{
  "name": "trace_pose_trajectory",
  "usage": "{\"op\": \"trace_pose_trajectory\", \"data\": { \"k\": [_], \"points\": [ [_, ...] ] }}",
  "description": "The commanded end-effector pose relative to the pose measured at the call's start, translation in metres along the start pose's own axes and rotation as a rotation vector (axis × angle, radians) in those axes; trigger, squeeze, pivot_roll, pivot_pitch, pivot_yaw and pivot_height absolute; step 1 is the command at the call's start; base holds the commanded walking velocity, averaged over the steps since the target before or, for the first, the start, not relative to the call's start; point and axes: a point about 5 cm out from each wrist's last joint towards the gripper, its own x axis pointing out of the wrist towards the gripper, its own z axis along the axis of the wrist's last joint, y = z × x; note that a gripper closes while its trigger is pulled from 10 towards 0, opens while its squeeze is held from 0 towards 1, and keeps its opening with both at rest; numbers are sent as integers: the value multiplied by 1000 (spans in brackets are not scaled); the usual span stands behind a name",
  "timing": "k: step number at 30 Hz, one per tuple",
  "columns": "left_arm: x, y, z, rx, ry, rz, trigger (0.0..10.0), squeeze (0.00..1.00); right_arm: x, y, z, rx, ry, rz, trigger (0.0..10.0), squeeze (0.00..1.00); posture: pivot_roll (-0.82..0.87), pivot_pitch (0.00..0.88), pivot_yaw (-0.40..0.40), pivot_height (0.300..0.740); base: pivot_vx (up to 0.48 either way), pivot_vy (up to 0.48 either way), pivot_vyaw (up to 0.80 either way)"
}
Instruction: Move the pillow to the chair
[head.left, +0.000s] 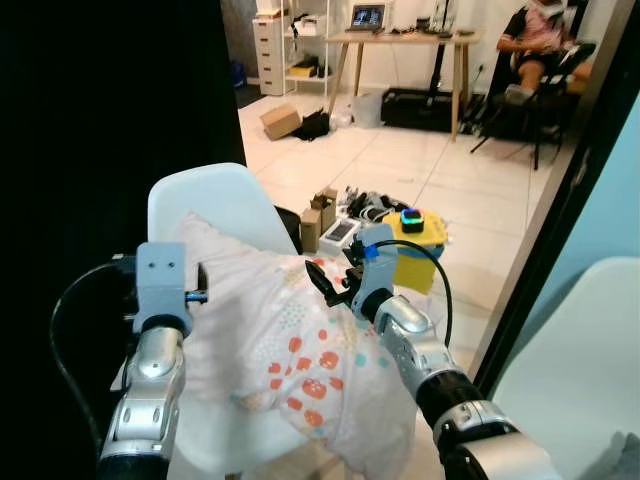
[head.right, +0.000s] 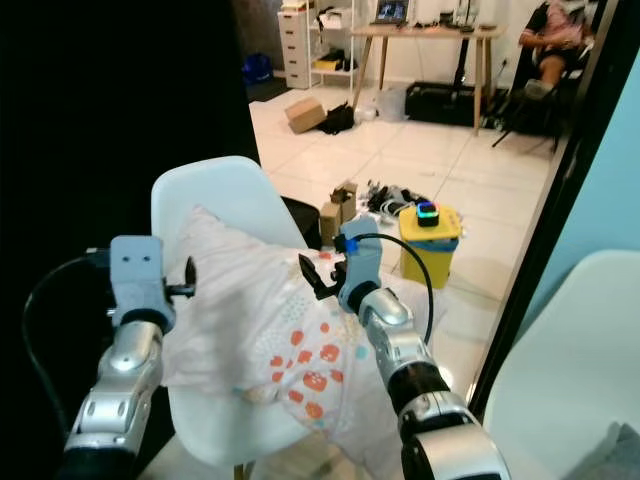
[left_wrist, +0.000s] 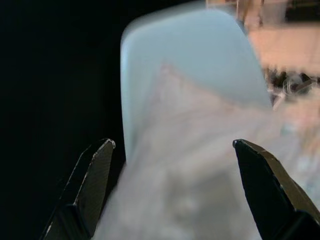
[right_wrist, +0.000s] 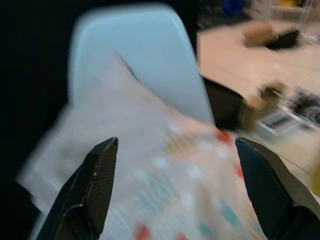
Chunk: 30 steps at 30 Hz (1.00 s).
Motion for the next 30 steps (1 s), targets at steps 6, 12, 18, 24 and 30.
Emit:
{"op": "trace_pose_trajectory", "data": {
  "k": [6, 12, 18, 24, 30],
  "points": [
    [-21, 20, -75, 41, 266, 59, 10000, 0, -38, -42, -53, -35, 232, -193, 10000, 0, -183, 0, -15, 733, 0, 0, 0],
    [-46, 28, -122, 16, 469, 100, 10000, 0, -78, -63, -93, 0, 400, -323, 10000, 0, -191, 1, -18, 740, 0, 0, 0],
    [-84, 37, -168, 21, 667, 123, 10000, 0, -128, -60, -145, 55, 600, -405, 10000, 0, -195, 3, -17, 740, 0, 0, 0],
    [-105, 40, -187, 36, 778, 118, 10000, 0, -162, -42, -180, 109, 768, -439, 10000, 0, -190, 0, -13, 740, 0, 0, 0],
    [-132, 43, -205, 69, 913, 80, 10000, 0, -206, -19, -214, 160, 968, -453, 10000, 0, -178, 0, -12, 740, -176, 0, 0]
  ]
}}
